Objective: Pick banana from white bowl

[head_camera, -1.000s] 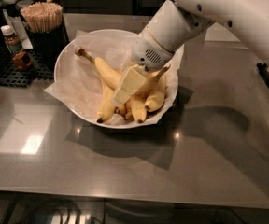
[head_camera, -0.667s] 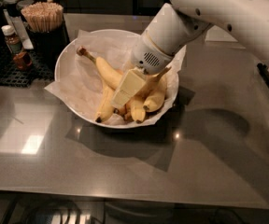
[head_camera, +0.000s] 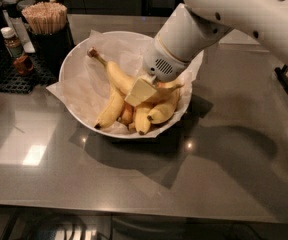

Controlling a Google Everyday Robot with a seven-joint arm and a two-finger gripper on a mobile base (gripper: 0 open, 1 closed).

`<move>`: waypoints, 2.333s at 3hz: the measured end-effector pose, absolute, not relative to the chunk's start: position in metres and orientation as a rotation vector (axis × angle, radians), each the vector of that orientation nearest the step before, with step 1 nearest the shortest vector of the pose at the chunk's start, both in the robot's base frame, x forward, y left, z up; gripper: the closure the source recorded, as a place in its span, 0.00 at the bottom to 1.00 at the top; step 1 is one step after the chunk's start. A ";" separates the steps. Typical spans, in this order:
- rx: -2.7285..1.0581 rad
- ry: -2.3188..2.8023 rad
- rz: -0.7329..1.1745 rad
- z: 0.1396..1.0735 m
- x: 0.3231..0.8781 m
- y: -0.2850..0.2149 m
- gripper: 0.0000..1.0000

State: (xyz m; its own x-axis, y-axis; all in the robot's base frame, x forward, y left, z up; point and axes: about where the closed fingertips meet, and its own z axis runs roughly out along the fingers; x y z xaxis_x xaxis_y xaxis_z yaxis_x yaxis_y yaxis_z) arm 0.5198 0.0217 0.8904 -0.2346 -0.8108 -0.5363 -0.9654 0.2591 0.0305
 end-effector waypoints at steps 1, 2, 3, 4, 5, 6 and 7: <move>-1.553 2.105 0.428 0.902 0.513 0.024 0.87; -1.495 2.016 0.502 0.890 0.503 0.038 1.00; -1.462 1.949 0.588 0.883 0.497 0.050 1.00; -1.458 1.947 0.610 0.882 0.496 0.051 1.00; -1.458 1.947 0.610 0.884 0.496 0.051 1.00; -1.436 1.882 0.623 0.889 0.492 0.042 1.00; -1.353 1.801 0.711 0.884 0.487 0.039 1.00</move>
Offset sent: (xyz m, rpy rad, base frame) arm -0.0376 -0.0344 0.0766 0.7125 -0.3172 -0.0521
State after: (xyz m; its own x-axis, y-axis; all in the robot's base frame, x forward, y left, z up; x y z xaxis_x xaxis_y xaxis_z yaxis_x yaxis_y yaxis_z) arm 0.4875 0.0386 0.8843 -0.1502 -0.5359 -0.8308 -0.9590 0.2833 -0.0093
